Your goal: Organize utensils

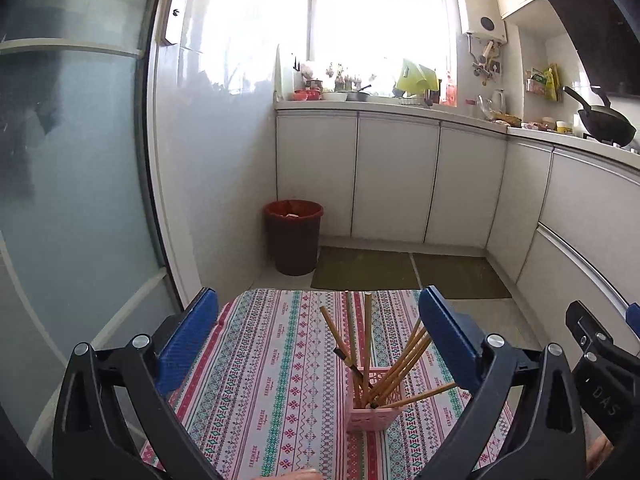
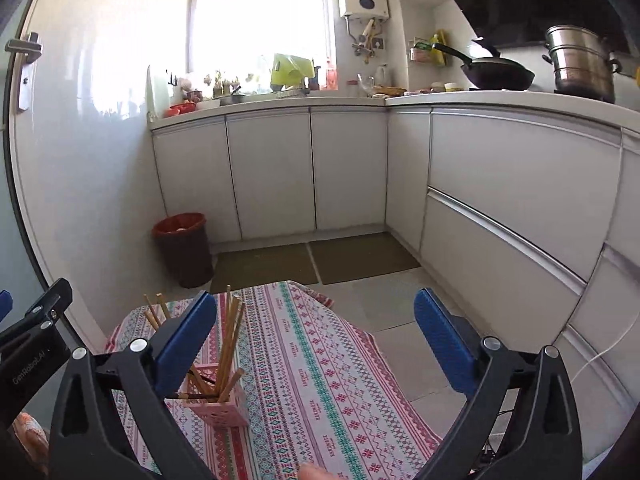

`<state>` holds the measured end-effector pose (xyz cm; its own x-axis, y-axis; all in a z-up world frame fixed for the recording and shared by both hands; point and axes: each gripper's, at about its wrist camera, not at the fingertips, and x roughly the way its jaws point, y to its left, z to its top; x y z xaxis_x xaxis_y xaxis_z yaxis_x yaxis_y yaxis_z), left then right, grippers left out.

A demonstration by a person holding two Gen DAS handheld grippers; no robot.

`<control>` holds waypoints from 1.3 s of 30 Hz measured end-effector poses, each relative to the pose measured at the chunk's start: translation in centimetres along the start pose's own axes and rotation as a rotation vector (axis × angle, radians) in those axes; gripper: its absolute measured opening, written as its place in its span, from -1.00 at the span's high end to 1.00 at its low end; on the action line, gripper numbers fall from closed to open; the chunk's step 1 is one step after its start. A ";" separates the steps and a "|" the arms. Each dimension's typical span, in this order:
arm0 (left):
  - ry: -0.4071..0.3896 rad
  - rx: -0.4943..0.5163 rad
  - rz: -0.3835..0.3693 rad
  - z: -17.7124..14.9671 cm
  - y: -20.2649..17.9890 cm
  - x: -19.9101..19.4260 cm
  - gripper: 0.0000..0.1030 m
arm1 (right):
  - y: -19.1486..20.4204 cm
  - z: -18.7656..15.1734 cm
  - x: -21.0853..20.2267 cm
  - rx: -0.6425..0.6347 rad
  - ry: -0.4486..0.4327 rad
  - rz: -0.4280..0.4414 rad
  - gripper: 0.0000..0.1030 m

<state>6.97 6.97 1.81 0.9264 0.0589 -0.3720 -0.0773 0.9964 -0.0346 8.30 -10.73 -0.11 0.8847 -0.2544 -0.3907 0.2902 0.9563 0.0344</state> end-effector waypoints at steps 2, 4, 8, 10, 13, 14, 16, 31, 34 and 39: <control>-0.006 0.002 -0.004 -0.2 -0.5 -0.1 -0.86 | -0.3 -0.4 -0.2 0.015 0.003 -0.002 -0.87; 0.020 0.020 -0.015 -0.3 -1.0 0.1 -0.86 | -0.3 -0.5 -0.2 0.009 0.012 -0.005 -0.87; 0.040 0.024 -0.018 -0.5 -1.5 0.2 -0.86 | -0.3 -0.4 0.1 0.003 0.018 -0.019 -0.87; 0.042 0.029 -0.012 -0.6 -1.7 0.3 -0.86 | -0.5 -0.5 0.1 0.008 0.012 -0.031 -0.87; 0.054 0.034 -0.014 -0.7 -1.8 0.7 -0.86 | -0.6 -0.6 0.3 0.007 0.018 -0.038 -0.87; 0.056 0.034 -0.014 -0.7 -1.9 0.8 -0.86 | -0.6 -0.6 0.4 0.005 0.022 -0.039 -0.87; 0.058 0.041 -0.016 -0.8 -2.0 0.7 -0.86 | -0.7 -0.7 0.5 0.006 0.029 -0.038 -0.87; 0.060 0.040 -0.014 -0.9 -2.2 0.7 -0.86 | -0.8 -0.6 1.2 0.019 0.051 -0.038 -0.87; 0.061 0.041 -0.011 -0.9 -2.2 0.8 -0.86 | -0.8 -0.6 1.4 0.022 0.056 -0.036 -0.87; 0.065 0.041 -0.011 -1.1 -2.4 0.9 -0.86 | -0.9 -0.5 1.5 0.022 0.057 -0.034 -0.87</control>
<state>7.57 4.61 0.54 0.9012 0.0456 -0.4309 -0.0511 0.9987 -0.0012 9.18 -11.92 -1.20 0.8522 -0.2777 -0.4435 0.3282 0.9438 0.0397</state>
